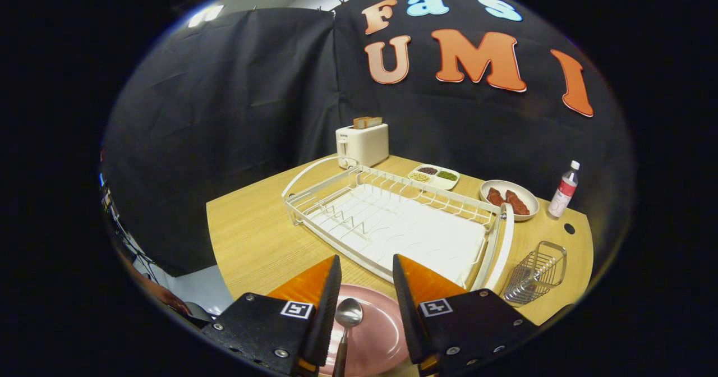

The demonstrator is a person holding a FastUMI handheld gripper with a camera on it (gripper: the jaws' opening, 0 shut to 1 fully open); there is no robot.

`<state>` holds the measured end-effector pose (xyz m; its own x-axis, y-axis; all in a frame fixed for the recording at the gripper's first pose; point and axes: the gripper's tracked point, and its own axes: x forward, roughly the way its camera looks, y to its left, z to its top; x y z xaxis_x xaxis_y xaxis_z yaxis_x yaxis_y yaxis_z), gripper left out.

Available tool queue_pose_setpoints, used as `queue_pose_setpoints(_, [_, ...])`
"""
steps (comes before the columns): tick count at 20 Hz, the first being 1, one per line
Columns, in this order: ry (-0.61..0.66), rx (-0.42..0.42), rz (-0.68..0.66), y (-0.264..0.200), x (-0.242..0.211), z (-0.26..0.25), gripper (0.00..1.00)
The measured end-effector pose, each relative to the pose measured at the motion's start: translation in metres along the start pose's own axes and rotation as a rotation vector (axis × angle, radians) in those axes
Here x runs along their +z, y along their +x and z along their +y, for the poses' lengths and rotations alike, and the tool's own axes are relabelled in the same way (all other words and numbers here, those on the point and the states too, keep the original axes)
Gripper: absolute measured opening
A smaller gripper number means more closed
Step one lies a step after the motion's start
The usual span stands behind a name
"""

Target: Take the plate from the dish rack, then take the spoon from the basket and place it into the plate.

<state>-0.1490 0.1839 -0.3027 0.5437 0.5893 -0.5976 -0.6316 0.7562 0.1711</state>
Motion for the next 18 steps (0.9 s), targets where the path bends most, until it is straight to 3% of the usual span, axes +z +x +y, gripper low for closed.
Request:
queue_pose_setpoints(5, [-0.002, -0.054, -0.050, -0.020, 0.035, -0.019, 0.66])
queue_pose_setpoints(6, [-0.006, -0.067, -0.068, -0.025, 0.045, -0.023, 0.74])
queue_pose_setpoints(10, [0.003, -0.114, -0.155, -0.044, 0.090, -0.036, 0.85])
queue_pose_setpoints(18, [0.030, -0.226, -0.345, -0.089, 0.170, -0.065, 0.89])
